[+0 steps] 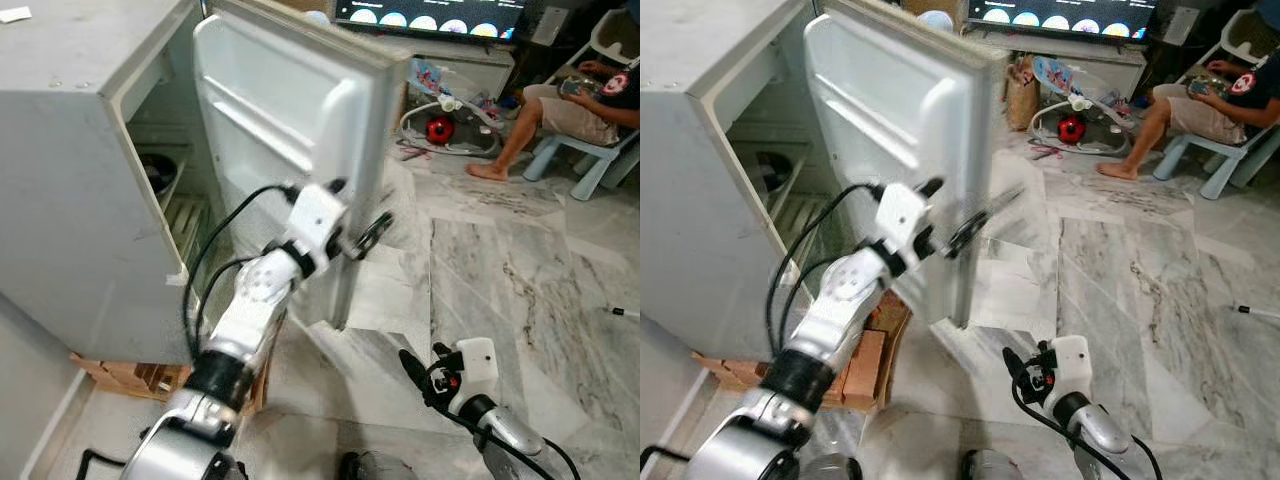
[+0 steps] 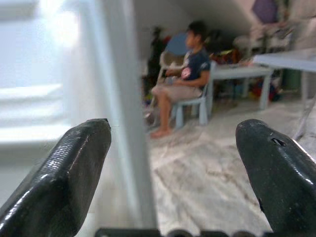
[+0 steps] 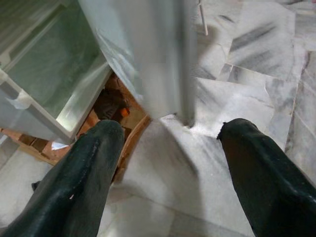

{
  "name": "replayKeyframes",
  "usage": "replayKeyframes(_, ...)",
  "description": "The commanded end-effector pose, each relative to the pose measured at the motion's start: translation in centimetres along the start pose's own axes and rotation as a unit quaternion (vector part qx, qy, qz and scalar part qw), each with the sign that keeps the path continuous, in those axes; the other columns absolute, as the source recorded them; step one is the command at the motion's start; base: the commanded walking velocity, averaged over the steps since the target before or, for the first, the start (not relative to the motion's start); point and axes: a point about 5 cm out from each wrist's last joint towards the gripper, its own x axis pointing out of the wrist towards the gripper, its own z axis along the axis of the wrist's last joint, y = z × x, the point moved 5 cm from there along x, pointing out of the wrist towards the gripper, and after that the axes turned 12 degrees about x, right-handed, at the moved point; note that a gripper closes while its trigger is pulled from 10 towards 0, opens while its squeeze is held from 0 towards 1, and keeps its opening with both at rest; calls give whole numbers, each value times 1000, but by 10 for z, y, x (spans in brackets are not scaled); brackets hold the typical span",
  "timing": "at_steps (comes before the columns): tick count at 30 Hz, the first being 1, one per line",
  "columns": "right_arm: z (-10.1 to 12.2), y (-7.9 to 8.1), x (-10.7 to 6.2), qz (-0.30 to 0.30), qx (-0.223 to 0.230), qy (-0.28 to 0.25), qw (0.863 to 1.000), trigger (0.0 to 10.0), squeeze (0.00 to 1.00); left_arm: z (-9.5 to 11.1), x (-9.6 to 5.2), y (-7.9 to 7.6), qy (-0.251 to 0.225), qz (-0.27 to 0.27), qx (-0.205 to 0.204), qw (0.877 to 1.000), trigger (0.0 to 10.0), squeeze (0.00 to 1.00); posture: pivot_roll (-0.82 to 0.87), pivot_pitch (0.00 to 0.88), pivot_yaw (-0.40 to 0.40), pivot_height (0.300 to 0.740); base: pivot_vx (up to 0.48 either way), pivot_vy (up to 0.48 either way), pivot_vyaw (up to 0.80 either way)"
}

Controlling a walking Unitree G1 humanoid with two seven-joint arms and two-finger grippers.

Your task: Restocking fridge

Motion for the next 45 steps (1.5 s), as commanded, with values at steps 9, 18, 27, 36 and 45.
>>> replayKeyframes(9, 21, -7, 15, -21, -2, -59, 998, 10000, 0, -48, -58, 43, 79, 111, -1, 991, 10000, 0, -28, 0, -37, 740, 0, -70, 0)
replayKeyframes(18, 62, 33, 27, 19, -21, -106, 994, 10000, 0, -71, -98, 55, 134, 167, 1, 977, 10000, 0, 5, 0, -43, 740, 0, -456, 0)
replayKeyframes(27, 73, 42, 31, 19, -22, -128, 991, 10000, 0, -89, -125, 44, 171, 184, -4, 968, 10000, 0, -15, 0, -44, 740, 122, -416, -192)
replayKeyframes(36, 76, 37, 27, -6, -11, -130, 991, 10000, 0, -99, -142, 42, 196, 208, -19, 958, 10000, 0, -31, 0, -46, 740, 347, -327, -715)
replayKeyframes(45, 94, 48, 38, -2, -14, -154, 988, 10000, 0, -96, -134, 46, 190, 205, -11, 960, 10000, 0, -32, 0, -27, 740, 417, -176, -800)
